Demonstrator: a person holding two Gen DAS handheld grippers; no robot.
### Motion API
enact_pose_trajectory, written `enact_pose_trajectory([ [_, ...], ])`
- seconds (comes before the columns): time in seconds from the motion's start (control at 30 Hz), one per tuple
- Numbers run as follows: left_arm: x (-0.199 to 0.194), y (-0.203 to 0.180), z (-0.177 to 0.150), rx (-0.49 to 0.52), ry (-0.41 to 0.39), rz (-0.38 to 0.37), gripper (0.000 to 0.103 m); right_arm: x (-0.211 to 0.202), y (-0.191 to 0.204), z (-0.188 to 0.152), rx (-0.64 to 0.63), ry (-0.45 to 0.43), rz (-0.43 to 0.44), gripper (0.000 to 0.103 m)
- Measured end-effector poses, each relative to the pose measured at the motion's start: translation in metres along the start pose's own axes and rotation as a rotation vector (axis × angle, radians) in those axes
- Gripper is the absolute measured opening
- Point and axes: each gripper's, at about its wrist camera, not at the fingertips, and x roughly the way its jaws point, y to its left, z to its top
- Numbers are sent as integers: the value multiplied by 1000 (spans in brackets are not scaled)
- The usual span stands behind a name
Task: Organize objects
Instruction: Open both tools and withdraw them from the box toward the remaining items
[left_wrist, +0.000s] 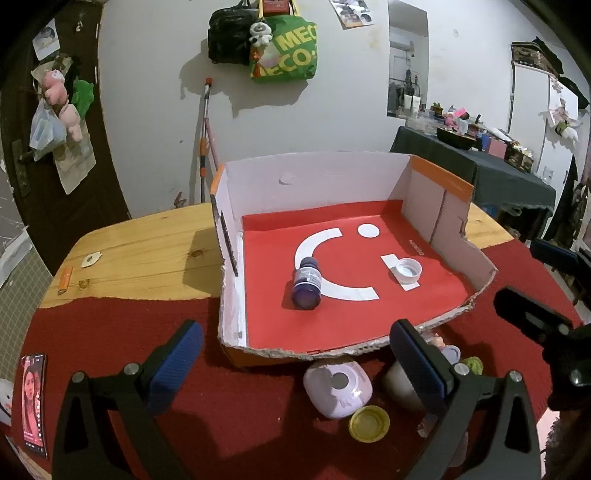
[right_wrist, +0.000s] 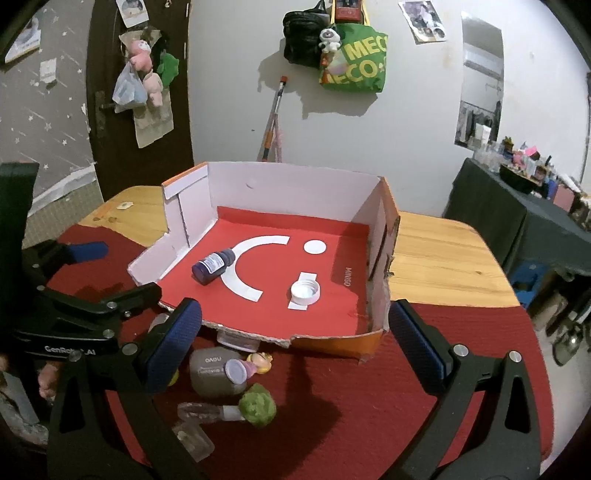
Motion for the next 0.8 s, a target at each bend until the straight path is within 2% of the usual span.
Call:
enact_pose_trajectory([
  [0.8, -19, -10, -19, 11, -10, -16, 103, -15, 10, -23, 8, 22, 49, 103],
])
